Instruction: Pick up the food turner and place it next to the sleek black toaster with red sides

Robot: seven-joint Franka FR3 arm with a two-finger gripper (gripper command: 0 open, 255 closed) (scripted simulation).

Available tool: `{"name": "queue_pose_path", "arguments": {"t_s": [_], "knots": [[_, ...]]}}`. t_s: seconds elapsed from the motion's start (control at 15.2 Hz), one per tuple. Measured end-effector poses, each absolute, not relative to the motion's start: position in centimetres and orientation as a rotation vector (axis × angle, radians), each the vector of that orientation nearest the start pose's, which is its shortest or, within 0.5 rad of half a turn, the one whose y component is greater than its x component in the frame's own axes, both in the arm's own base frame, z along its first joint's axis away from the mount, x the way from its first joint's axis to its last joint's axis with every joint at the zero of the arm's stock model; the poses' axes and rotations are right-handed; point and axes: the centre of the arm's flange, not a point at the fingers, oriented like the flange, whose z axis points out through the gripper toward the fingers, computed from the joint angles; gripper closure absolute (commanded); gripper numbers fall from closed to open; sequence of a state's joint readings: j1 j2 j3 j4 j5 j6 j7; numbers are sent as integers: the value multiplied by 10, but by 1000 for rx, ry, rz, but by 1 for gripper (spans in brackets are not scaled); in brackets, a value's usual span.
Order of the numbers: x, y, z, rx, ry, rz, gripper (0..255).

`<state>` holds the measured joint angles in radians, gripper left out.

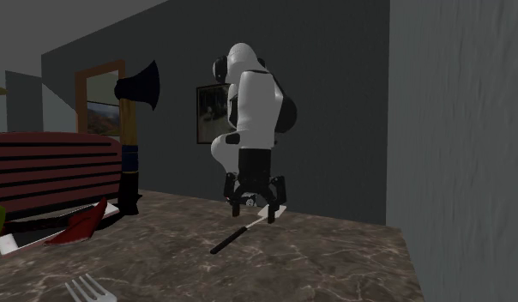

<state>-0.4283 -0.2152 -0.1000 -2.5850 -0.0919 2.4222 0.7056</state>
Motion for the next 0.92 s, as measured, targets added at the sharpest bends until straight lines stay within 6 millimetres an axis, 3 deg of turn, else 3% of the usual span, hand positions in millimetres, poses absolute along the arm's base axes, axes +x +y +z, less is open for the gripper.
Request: {"name": "queue_pose_path", "arguments": {"t_s": [0.2,0.26,0.92], "knots": [[375,-218,339,-2653,1747,-88,0],[375,-218,339,-2653,1747,-88,255],[375,-218,339,-2653,1747,-89,255]]}}
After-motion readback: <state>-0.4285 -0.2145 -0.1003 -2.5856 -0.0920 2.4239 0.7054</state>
